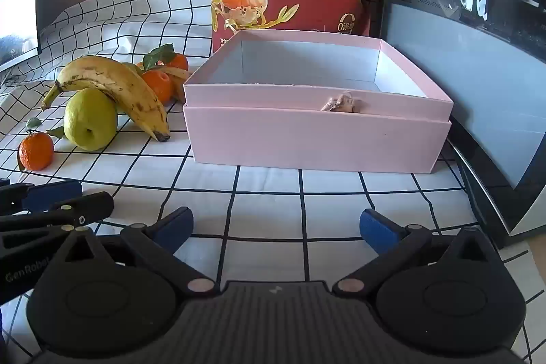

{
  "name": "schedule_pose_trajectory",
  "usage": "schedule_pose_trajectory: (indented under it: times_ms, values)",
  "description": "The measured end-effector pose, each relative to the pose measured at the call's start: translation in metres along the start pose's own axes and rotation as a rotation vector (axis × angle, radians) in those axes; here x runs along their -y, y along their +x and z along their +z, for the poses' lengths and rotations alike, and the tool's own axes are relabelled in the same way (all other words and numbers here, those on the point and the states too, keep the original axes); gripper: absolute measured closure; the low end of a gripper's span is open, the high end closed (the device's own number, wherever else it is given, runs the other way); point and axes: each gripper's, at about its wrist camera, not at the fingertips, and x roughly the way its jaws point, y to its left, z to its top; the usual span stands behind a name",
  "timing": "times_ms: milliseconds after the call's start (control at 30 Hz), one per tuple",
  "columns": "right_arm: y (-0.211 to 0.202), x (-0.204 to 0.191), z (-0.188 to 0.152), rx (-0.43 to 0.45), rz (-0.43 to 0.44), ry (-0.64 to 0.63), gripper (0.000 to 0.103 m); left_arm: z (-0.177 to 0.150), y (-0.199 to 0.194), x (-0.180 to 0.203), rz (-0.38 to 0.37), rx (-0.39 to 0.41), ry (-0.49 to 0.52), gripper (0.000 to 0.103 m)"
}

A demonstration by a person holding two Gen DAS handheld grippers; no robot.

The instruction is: Organize fruits

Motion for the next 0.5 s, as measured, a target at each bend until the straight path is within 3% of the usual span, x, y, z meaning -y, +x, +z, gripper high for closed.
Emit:
schedule_pose_trajectory:
  times_ms: [500]
  values:
    - [-0.0002,0.0004,0.0002,0.000,0.000,0.000,0.000,0.0001,0.0000,-0.0002,-0.004,-0.001,-0.006,0.065]
